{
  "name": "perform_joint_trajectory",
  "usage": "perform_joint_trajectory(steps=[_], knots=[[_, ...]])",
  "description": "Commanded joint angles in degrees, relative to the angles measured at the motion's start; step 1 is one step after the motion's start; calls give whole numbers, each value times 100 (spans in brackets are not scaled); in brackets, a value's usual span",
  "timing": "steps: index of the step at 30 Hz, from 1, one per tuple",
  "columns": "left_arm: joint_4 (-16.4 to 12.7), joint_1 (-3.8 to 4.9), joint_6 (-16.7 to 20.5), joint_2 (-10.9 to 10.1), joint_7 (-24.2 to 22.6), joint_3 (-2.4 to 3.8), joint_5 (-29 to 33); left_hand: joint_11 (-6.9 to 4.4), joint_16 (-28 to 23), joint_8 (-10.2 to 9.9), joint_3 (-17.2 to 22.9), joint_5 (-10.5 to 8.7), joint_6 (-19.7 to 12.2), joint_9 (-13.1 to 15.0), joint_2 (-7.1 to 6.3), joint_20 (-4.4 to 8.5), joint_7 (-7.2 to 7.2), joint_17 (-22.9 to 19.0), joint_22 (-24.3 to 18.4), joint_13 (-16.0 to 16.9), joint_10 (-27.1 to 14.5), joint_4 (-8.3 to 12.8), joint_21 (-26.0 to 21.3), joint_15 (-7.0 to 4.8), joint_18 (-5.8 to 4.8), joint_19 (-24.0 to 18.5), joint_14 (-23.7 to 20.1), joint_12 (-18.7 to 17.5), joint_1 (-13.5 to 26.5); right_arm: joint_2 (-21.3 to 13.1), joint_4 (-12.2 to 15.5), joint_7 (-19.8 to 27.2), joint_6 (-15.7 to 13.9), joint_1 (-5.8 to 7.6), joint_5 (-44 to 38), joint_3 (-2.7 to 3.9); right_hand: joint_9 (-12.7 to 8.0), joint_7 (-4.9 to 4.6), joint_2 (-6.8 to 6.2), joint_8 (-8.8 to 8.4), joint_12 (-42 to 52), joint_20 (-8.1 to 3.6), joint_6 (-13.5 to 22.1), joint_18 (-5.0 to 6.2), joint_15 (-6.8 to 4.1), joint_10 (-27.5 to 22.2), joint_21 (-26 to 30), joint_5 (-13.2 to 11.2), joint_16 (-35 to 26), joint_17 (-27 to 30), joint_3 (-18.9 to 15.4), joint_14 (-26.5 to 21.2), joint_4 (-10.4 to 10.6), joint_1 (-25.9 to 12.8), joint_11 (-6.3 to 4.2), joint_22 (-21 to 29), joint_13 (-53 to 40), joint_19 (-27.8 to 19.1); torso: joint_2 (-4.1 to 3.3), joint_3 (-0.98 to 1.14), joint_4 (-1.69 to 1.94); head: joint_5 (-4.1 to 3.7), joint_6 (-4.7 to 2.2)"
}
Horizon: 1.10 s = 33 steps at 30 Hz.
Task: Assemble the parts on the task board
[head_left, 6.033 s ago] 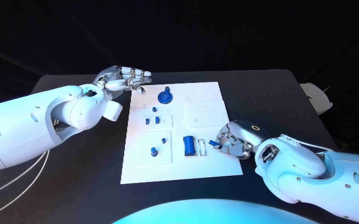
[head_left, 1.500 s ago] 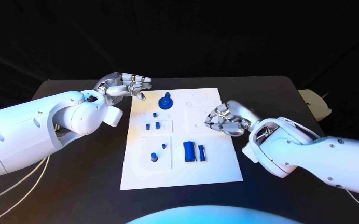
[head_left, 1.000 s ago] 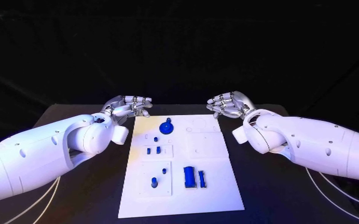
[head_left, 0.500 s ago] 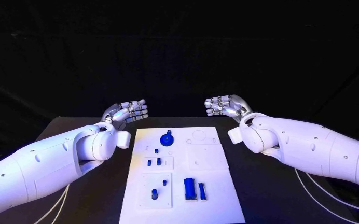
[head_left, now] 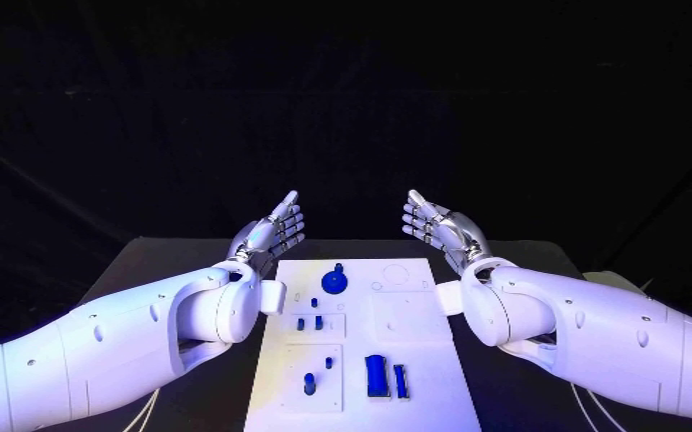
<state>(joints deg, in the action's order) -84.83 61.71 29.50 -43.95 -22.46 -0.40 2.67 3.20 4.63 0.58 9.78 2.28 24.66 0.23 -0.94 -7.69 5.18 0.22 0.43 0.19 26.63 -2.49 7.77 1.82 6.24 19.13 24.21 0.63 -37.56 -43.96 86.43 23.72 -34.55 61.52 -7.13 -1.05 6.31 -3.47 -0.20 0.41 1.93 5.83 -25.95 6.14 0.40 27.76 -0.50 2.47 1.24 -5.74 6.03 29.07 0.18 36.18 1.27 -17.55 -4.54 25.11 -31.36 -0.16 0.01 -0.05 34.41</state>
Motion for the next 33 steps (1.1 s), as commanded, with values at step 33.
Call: perform_joint_trajectory(steps=[33], knots=[[-513,-154,1462,-74,-733,40,-267,-320,-463,-58,-978,-228,-2004,-23,94,769,-518,-22,-43,-19,-2167,249,-777,-182,-624,-1913,-1957,-63,3062,-73,352,607,-957,-136,713,105,-631,347,20,-41,-193,-583,2112,-614,-40,-2251,50,-247,-124,574,-603,-2372,-18,-2931,-127,1755,454,-2038,18,16,-1,5,-3]])
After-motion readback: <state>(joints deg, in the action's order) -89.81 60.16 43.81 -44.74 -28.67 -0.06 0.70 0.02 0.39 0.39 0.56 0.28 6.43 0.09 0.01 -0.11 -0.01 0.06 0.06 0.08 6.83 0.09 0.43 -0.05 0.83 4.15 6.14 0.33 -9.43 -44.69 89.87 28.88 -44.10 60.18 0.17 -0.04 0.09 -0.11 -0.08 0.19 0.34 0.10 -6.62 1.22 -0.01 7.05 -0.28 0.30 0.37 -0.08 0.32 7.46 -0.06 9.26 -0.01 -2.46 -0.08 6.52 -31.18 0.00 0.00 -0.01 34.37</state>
